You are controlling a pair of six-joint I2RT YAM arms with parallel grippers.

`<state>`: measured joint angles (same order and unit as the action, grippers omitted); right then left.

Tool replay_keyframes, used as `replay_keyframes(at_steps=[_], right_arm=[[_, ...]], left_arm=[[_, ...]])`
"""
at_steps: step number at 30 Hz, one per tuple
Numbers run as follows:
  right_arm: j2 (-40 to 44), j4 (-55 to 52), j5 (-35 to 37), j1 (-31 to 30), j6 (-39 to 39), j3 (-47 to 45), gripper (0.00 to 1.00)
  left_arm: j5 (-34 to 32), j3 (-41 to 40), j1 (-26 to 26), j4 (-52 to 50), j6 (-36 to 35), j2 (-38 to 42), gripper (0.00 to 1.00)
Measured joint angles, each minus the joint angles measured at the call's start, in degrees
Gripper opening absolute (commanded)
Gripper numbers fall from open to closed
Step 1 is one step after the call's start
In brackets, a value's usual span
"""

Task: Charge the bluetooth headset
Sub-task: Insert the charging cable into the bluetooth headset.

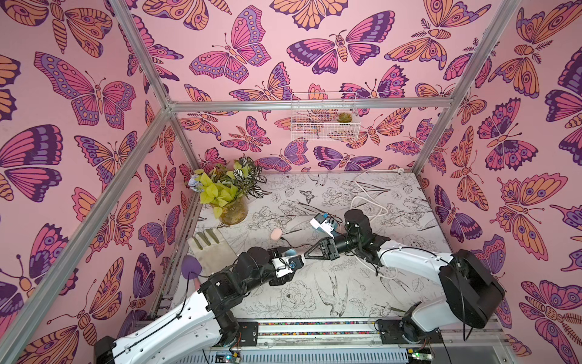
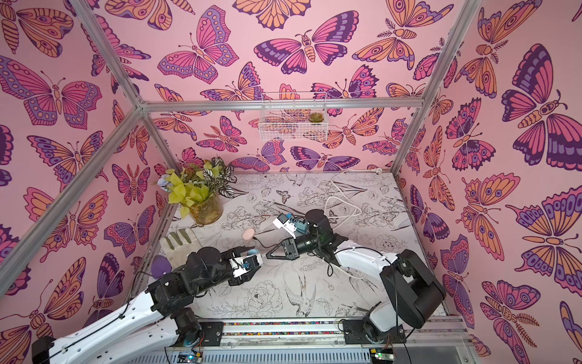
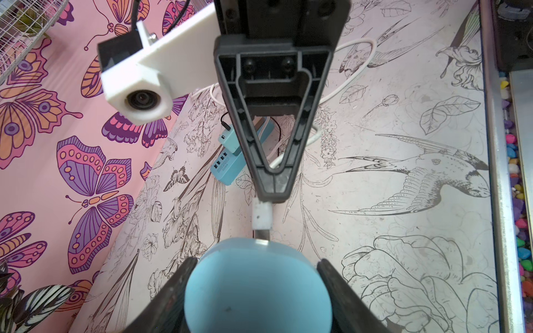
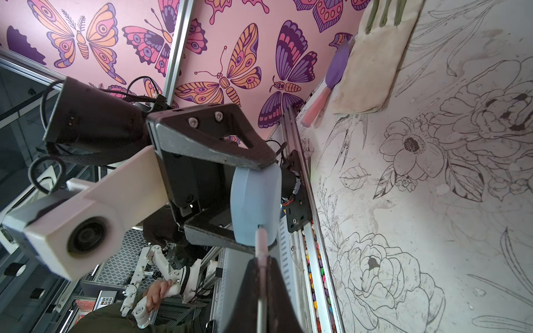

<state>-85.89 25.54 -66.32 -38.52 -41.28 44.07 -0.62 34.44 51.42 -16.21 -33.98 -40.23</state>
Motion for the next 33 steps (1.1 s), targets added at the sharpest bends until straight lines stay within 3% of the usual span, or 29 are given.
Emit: replay_keyframes(at_steps=[19, 33], right_arm=[[4.76, 6.71, 6.75, -0.94, 0.83, -4.76, 0.0], [0.66, 17.99, 5.38, -1.01, -8.02, -6.64, 0.0]], left_arm=[[0.94, -1.42, -0.59, 4.26, 3.08, 0.79, 0.0], [1.25, -1.7, -1.49, 4.2, 4.44, 1.51, 0.0]])
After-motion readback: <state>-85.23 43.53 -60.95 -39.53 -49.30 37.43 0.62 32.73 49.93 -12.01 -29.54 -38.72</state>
